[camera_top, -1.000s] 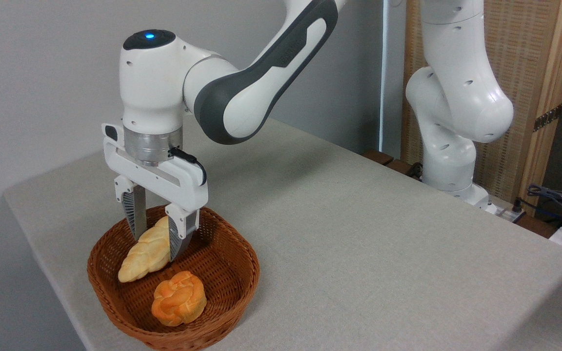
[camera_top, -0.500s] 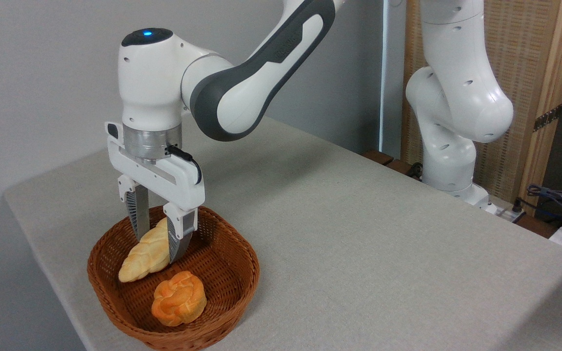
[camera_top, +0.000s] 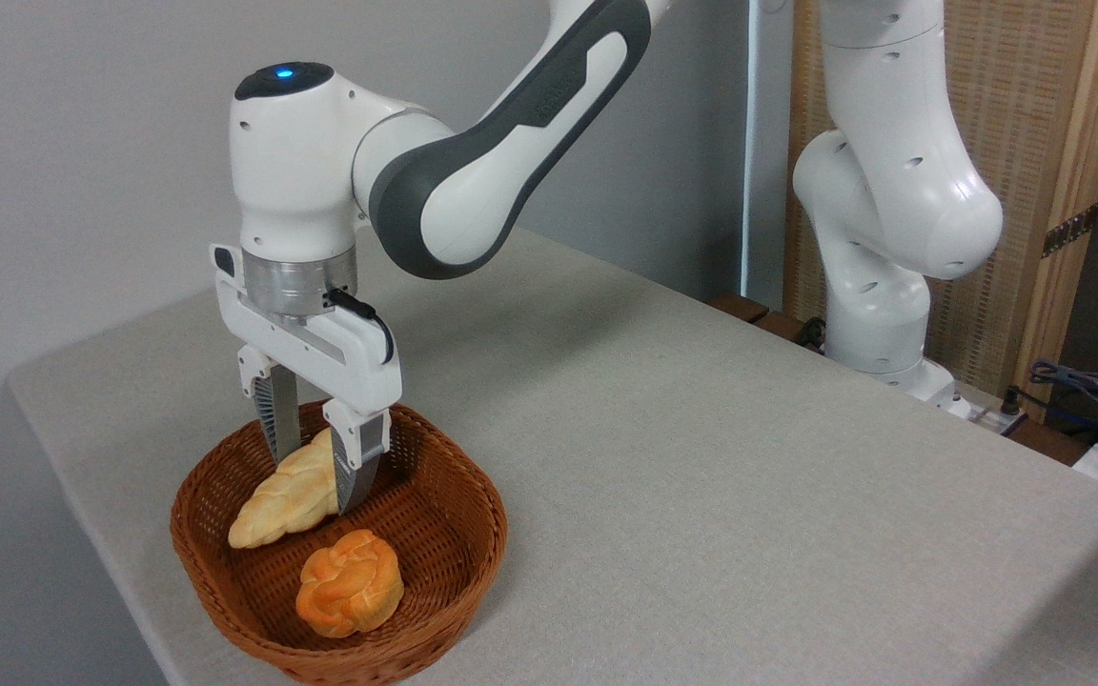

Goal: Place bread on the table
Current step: 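Close the gripper on the middle of the long bread roll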

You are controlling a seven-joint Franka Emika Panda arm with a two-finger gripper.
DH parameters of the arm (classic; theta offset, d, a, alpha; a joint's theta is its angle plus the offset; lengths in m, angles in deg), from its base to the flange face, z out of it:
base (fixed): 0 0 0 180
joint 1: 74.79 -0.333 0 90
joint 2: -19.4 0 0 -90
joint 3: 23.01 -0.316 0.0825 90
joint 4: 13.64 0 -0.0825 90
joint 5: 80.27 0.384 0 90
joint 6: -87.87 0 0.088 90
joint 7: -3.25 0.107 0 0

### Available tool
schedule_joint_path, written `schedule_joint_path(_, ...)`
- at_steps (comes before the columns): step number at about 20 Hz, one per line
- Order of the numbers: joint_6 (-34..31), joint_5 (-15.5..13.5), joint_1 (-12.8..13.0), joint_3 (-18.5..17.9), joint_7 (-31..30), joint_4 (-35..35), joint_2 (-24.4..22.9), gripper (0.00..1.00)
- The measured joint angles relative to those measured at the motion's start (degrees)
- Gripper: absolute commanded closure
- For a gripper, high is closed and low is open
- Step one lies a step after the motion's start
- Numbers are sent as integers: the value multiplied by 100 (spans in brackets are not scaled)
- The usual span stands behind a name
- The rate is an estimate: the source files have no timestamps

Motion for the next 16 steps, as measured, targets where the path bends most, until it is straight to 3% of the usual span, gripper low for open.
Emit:
schedule_joint_path(2, 0, 0, 1, 0, 21, 0, 0, 42)
schedule_joint_path(4, 0, 1, 1, 0, 43, 0, 0, 48)
schedule_joint_path(14, 0, 3, 1, -3, 117, -1, 0, 55)
schedule_joint_path(16, 0, 3, 1, -3, 118, -1, 0, 62)
